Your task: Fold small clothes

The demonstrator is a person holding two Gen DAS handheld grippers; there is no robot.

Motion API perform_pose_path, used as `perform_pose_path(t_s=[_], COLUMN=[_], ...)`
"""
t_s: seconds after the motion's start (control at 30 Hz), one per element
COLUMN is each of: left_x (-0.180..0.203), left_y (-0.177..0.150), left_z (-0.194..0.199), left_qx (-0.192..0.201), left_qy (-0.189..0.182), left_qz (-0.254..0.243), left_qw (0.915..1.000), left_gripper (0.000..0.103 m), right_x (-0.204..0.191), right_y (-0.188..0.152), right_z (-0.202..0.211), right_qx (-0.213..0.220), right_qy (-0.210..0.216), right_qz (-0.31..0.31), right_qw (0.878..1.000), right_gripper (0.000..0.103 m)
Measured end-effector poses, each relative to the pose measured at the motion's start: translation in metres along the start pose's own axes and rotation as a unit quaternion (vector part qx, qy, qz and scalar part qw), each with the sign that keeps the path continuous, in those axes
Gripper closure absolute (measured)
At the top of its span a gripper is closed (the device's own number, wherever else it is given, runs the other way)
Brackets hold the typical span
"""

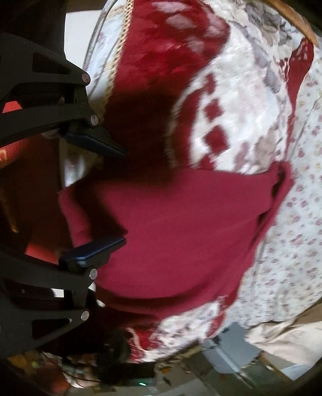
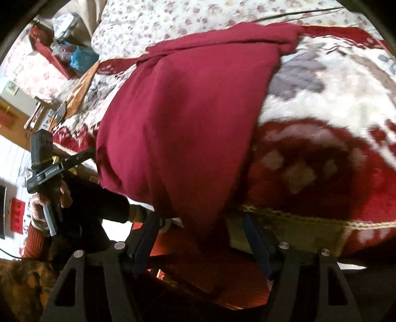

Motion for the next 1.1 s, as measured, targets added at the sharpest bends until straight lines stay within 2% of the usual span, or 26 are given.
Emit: perform_pose_path(t_s=[0.1,0.3,0.33,0.4,0.43,0.47,0.5,0.53,0.57,0.67,0.8,1.0,1.1], left_x=[0.004,0.009,0.012,0.016,0.016,0.014,0.013,0.01,0.009,0.018,0.02,0.018,0.016], left_y=[-0.004,-0.005,-0.005,-0.005,-0.005,-0.005,-0.005,-0.004,-0.003,0.003,0.018,0.053,0.073], left_z=[-0.003,-0.014,-0.018,-0.019,-0.019,-0.018,-0.018,-0.017,-0.017,-0.004,0.025,0.073,0.072], left_qx=[-0.01,-0.026,-0.034,-0.037,-0.038,-0.037,-0.036,-0.033,-0.03,0.0,0.048,0.119,0.127], left_qy=[0.001,-0.017,-0.015,-0.006,-0.003,0.0,0.0,-0.009,-0.028,-0.03,-0.059,-0.087,-0.097], left_qz=[-0.008,-0.012,-0.019,-0.029,-0.029,-0.025,-0.019,-0.012,-0.002,-0.01,0.0,-0.009,-0.012], left_qw=[0.9999,0.9994,0.9991,0.9989,0.9989,0.999,0.9992,0.9994,0.9991,0.9995,0.9971,0.989,0.9872], left_gripper=[0.039,0.039,0.039,0.039,0.042,0.054,0.062,0.085,0.092,0.093,0.094,0.096,0.096], right_x=[-0.006,0.002,0.004,0.006,0.009,0.009,0.007,0.006,0.005,-0.008,-0.023,-0.035,-0.033], right_y=[0.003,0.002,0.004,0.005,0.005,0.005,0.006,0.006,0.007,0.011,0.022,0.038,0.049], right_z=[-0.004,-0.014,-0.016,-0.018,-0.017,-0.016,-0.014,-0.01,-0.006,0.014,0.052,0.09,0.102], right_qx=[0.011,-0.001,-0.001,0.005,0.007,0.008,0.006,0.005,0.005,0.018,0.054,0.089,0.101], right_qy=[0.016,0.031,0.034,0.043,0.035,0.033,0.042,0.05,0.051,0.059,0.088,0.155,0.191], right_qz=[0.001,-0.009,-0.018,-0.027,-0.027,-0.026,-0.024,-0.021,-0.015,0.018,0.039,0.023,0.006], right_qw=[1.0,0.999,0.999,0.999,0.999,0.999,0.999,0.998,0.999,0.998,0.994,0.984,0.976], right_gripper=[0.035,0.036,0.037,0.047,0.057,0.065,0.072,0.084,0.085,0.088,0.088,0.088,0.088])
Point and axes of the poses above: each gripper's, at about its wrist camera, not at the fingertips, and z roughly against the way its jaws point, x to its right, y to its top, the point moved 2 cm from there along -z, roughly the way its jaws point, and after that the axes turned 15 degrees about -z, right-handed, at the moved point
